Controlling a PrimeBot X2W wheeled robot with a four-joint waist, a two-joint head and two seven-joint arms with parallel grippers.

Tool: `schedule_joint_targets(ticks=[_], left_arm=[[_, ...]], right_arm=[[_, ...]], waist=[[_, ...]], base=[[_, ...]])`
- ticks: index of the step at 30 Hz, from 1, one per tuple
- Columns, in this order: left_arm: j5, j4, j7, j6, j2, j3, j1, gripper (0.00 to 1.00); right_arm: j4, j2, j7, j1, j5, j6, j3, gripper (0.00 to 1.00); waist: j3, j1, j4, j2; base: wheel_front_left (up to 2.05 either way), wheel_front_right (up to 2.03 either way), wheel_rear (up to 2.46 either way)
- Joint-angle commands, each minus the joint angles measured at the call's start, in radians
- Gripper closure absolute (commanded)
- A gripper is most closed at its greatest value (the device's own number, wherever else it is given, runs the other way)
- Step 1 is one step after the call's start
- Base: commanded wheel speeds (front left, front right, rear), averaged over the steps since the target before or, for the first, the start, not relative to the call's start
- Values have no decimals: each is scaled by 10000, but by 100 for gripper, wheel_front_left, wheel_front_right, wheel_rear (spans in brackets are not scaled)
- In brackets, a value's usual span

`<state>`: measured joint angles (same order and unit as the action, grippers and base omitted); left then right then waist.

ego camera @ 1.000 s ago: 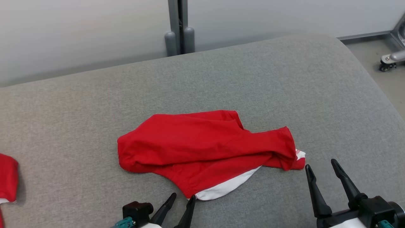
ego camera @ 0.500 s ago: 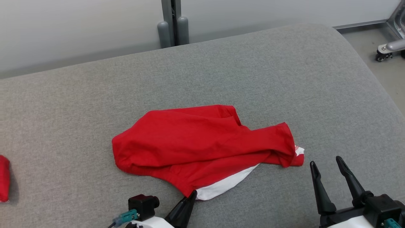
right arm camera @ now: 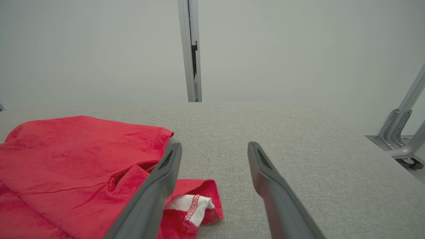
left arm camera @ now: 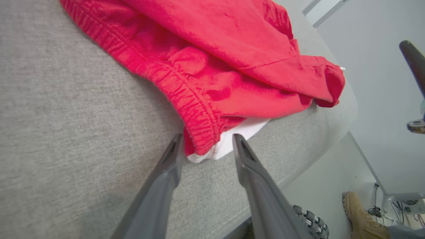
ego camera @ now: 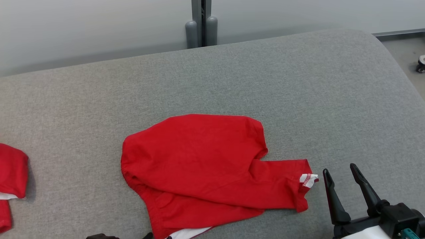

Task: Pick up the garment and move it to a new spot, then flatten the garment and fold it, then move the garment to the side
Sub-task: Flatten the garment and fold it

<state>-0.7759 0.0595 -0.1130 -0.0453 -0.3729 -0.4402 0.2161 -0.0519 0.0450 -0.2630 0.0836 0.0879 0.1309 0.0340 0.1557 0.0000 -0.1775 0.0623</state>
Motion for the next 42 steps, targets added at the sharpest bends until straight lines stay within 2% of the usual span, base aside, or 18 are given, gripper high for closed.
schedule_joint_targets(ticks=[1, 5, 7, 9, 12, 13, 16, 18, 22, 29, 35, 42], left_arm=[[192, 190, -19, 91, -104, 0, 105, 0], [955, 1695, -582, 748, -912, 7, 455, 0], [1294, 2583, -979, 881, -1245, -143, 452, 0], [1585, 3415, -1326, 758, -1386, -415, 102, 0], [1981, 3871, -1787, 447, -1171, -1041, -706, 0], [2283, 3759, -1951, 269, -1137, -1301, -1123, 0], [2809, 3093, -2315, -128, -514, -2152, -2189, 0], [2941, 2513, -2440, -324, 0, -2614, -2818, 0], [3541, 1332, -2330, -593, 471, -3328, -3860, 0], [4451, -336, -1726, -643, 910, -3866, -4893, 0], [5266, -1507, -1167, -492, 1190, -4154, -5497, 0], [5642, -2528, -897, -573, 1380, -4630, -5934, 0]], right_arm=[[-9, 67, 20, -96, 66, -3, -8, 0], [13, 67, 20, -116, 90, -3, 16, 0], [-15, 65, 20, -42, 107, -3, 7, 0], [-33, 65, 20, 3, 141, -3, 8, 0], [-17, 67, 20, -49, 208, -3, 47, 0], [-20, 64, 20, -115, 226, -3, 106, 0], [17, 62, 20, -305, 318, -3, 253, 0], [38, 68, 19, -362, 377, -3, 270, 0], [80, 64, 19, -448, 480, -3, 304, 0], [113, 65, 20, -309, 641, -3, 266, 0], [79, 66, 20, -388, 743, -3, 307, 0], [78, 66, 20, -498, 788, -3, 295, 0]], waist=[[11, 0, -68, 0], [14, 0, -364, 0], [10, 0, -530, 0], [21, 0, -709, 0], [119, 0, -995, 0], [158, 0, -1116, 0], [354, 0, -1475, 0], [482, 0, -1700, 0], [699, 0, -2183, 0], [890, 0, -2677, 0], [898, 0, -2808, 0], [902, 0, -2823, 0]], base=[[0, 0, 0], [0, 0, 0], [0, 0, 0], [0, 0, 0], [0, 0, 0], [0, 0, 0], [0, 0, 0], [0, 0, 0], [0, 0, 0], [0, 0, 0], [0, 0, 0], [0, 0, 0]])
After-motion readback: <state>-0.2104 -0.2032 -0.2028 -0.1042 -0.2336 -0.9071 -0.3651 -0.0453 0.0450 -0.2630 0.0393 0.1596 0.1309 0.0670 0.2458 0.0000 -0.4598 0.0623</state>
